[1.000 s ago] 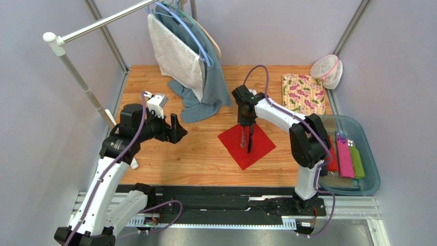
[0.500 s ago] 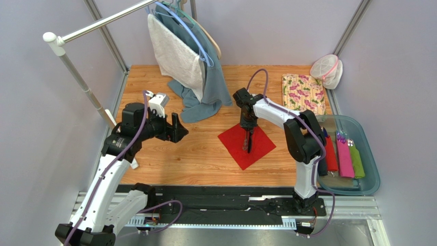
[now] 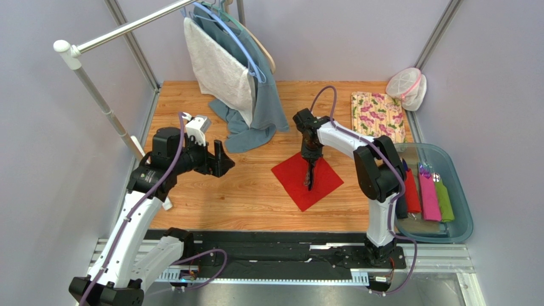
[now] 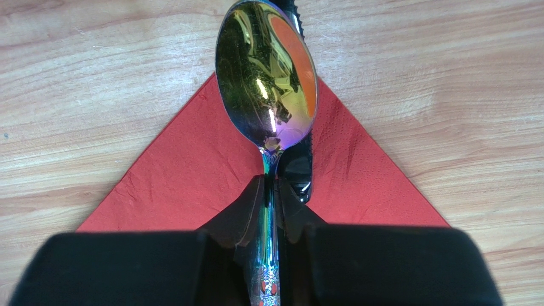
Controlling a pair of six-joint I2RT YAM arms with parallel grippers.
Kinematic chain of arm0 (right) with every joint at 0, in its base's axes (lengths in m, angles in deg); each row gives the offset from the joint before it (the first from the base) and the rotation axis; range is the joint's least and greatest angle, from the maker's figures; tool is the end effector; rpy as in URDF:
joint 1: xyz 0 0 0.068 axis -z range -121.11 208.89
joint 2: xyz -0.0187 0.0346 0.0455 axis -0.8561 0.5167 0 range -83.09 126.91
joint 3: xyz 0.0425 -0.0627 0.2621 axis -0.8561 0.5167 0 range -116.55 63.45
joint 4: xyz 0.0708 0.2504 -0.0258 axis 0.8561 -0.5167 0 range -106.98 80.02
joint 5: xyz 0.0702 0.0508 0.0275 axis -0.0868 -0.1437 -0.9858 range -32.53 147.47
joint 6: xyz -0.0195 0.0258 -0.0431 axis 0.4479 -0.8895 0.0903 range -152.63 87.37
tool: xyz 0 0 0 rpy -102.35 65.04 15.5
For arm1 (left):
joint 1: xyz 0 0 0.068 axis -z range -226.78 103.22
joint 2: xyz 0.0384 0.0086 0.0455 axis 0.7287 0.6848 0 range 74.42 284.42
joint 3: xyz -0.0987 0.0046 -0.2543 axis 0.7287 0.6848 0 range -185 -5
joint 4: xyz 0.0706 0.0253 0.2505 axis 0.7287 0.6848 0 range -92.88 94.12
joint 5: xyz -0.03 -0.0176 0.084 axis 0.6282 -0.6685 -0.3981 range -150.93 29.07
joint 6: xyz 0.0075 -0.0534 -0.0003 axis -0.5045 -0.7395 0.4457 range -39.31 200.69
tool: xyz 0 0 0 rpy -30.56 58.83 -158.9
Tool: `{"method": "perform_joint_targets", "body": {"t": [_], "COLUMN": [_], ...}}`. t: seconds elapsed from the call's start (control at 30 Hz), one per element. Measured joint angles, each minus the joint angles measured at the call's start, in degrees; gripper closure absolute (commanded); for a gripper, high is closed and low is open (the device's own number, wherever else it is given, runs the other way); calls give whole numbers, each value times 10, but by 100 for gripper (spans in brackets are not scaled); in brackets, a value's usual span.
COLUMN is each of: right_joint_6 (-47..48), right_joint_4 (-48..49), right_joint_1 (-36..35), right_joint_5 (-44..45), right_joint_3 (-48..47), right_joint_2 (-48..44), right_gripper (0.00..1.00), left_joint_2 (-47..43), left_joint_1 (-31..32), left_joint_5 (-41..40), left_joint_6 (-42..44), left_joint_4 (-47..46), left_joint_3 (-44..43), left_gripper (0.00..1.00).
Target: Place the utensils on the paper napkin and roll it up
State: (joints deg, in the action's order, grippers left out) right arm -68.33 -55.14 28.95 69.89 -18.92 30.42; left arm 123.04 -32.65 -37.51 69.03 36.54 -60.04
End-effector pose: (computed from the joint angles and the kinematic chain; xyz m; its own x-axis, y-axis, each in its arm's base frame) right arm 0.3434 0.1890 0.1746 -0.9424 0.1151 -0.3142 0.1315 0.9908 -0.0315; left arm 0.1631 -0.0557 0.3406 -0.6278 -0.0332 -0.7777 0.4292 0.8187 -0.3814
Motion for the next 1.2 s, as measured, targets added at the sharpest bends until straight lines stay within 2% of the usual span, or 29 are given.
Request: {"method": "perform_joint_targets", "body": {"t": [0.33,0.57,0.67,0.7,0.9,0.93,0.97,1.0,1.07,1.2], "right_joint_6": [0,6,21,25,104,124,147,164,202,272], "right_joint_4": [1,0,-2,-3,-2,0,1,2,5,-11], "right_joint_1": [0,0,0,0,7,10,16,22,45,112], "right_joint_5": [-6,-31,-54,-60,-125,-143,-163,-182,-236,-348], "right_joint_3": [-2,-3,-3,-3,-2,1,5,10,32,79], "right_joint_2": [9,7,-8,-16,-124,-145,-165,-181,-210,-225], "right_gripper": [81,71,65,60,56,53,42,37,30,22], "left_joint_2": [0,-2,-4,-5,-21,-28,-34,-37,-33,21], "left_joint_1": [0,0,0,0,3,14,33,57,133,263], "left_joint_5": [0,3,17,21,99,112,121,125,124,111], "left_joint_6": [0,8,37,49,172,201,228,254,308,393], "left_joint_4": [0,0,-1,-1,-14,-21,-26,-30,-41,-74], "left_joint_3": [0,0,0,0,2,6,10,16,30,55], "left_gripper": [4,1,1,1,3,4,5,8,13,25]}}
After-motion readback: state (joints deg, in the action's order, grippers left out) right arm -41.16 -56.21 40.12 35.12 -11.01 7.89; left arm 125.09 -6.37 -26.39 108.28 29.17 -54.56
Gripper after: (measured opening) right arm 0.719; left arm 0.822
